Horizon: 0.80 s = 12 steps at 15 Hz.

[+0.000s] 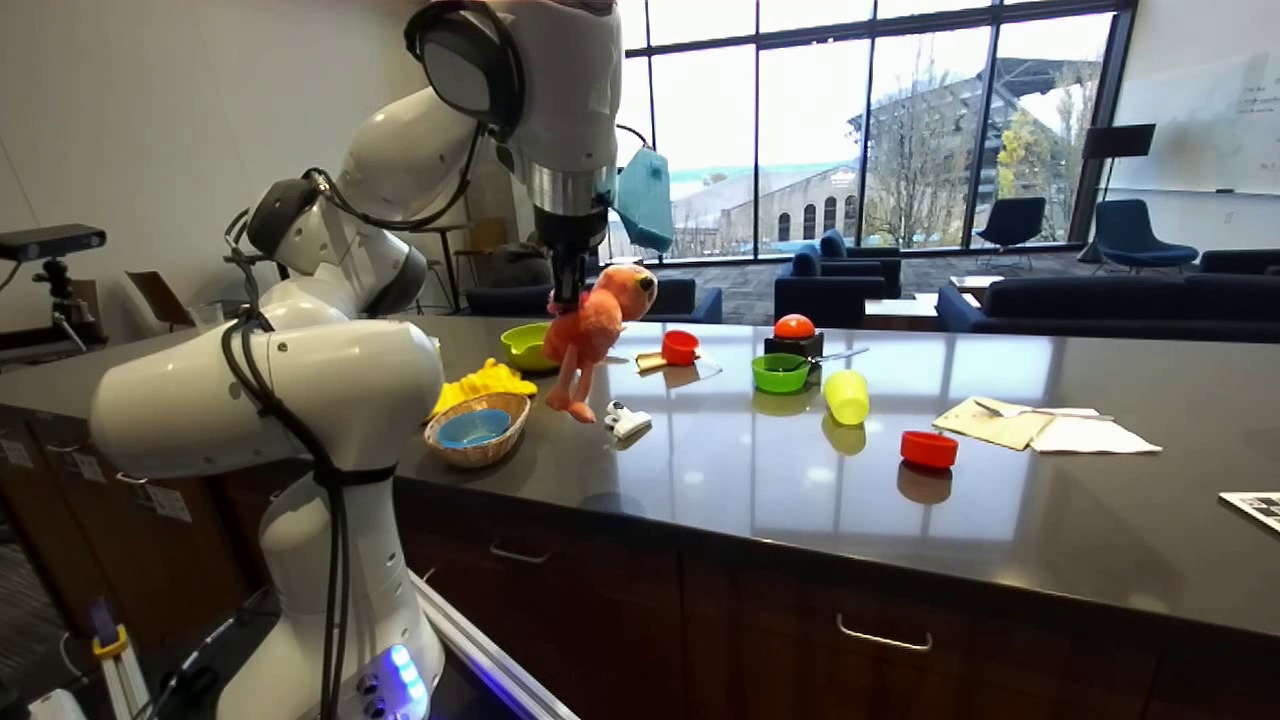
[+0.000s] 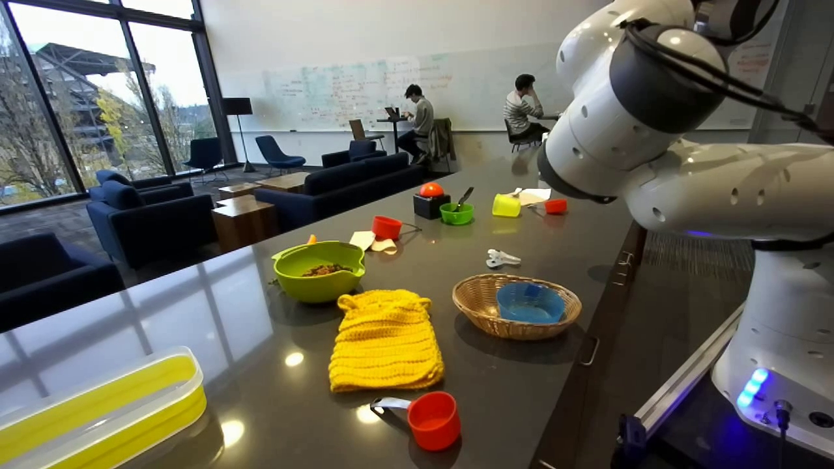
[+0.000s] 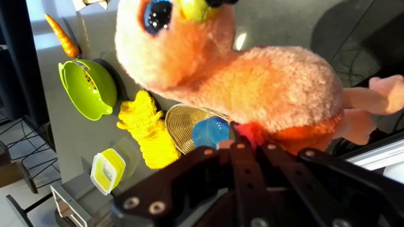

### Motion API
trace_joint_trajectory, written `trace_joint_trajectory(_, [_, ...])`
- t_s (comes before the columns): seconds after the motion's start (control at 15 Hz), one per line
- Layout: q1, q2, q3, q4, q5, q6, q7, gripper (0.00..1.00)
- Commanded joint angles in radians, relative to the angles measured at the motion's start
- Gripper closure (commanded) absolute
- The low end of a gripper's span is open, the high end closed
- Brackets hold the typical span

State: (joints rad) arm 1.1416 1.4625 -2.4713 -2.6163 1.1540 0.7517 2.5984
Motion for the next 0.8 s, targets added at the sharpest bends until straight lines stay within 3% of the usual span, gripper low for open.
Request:
trace_joint_trajectory(0.0, [0.0, 0.0, 0.0, 0.0, 0.0, 0.0, 0.0, 0.96])
trace_joint_trajectory(0.07, [0.0, 0.0, 0.0, 0.0, 0.0, 0.0, 0.0, 0.99])
trace_joint_trajectory(0.13, [-0.063, 0.004, -0.041, 0.008, -0.001, -0.022, -0.022, 0.99])
trace_joint_trajectory(0.33, [-0.166, 0.003, -0.216, 0.113, -0.084, -0.064, -0.145, 0.99])
trace_joint_trajectory(0.4, [-0.108, -0.04, -0.271, 0.144, -0.125, -0.007, -0.138, 0.99])
trace_joint_trajectory(0.47, [-0.197, -0.038, -0.176, 0.189, -0.013, 0.024, -0.179, 0.99])
trace_joint_trajectory(0.53, [-0.344, 0.022, -0.2, 0.246, 0.025, -0.084, -0.257, 0.99])
trace_joint_trajectory(0.6, [-0.187, -0.066, -0.201, 0.262, 0.025, 0.076, -0.189, 0.99])
trace_joint_trajectory(0.73, [-0.128, -0.086, -0.182, 0.327, 0.038, 0.194, -0.177, 0.99])
